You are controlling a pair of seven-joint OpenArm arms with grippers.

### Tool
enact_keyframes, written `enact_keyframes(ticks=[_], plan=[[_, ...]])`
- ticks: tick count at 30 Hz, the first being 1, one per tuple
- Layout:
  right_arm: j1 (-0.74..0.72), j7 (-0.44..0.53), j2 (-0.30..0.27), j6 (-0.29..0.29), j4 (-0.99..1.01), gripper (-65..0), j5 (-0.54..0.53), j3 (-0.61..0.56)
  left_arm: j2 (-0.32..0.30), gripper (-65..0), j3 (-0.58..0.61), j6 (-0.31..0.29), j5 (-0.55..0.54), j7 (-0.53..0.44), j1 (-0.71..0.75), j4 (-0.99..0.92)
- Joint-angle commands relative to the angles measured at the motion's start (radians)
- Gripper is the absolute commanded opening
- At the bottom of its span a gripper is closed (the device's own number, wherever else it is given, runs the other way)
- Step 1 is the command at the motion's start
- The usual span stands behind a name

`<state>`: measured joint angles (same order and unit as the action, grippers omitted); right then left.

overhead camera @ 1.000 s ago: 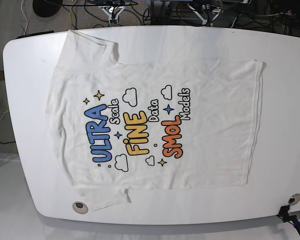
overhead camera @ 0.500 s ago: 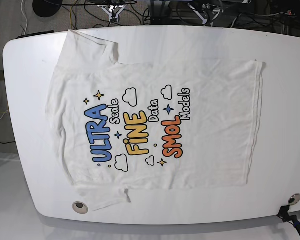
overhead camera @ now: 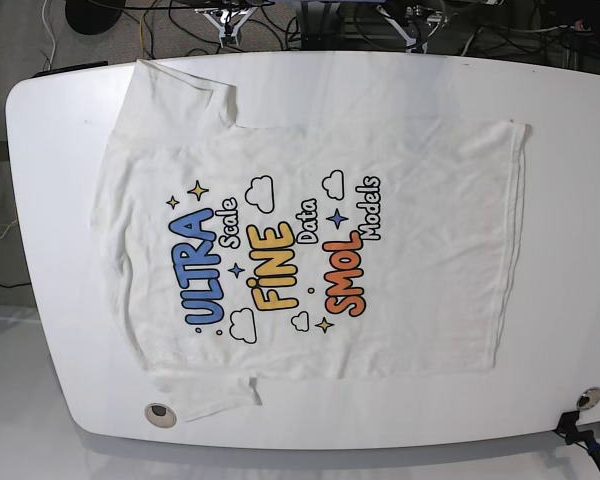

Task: Fold the T-shirt properly

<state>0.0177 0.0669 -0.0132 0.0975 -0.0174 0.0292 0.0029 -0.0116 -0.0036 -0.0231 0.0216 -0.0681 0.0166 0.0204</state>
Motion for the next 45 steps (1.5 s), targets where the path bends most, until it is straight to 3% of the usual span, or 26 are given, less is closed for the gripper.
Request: enact_keyframes(ticks=[1, 45], plan=[[-0.002, -0.001, -0.002, 0.0, -0.001, -65.0, 0.001, 0.003, -0.003, -65.0, 0.0, 0.002, 0.003, -0.002, -0.003, 0.006], [0.002, 0.002, 0.0, 0.008, -0.012, -65.0, 0.002, -0.002, -0.005, -65.0, -0.004, 0.0, 0.003, -0.02, -0.003, 0.006]])
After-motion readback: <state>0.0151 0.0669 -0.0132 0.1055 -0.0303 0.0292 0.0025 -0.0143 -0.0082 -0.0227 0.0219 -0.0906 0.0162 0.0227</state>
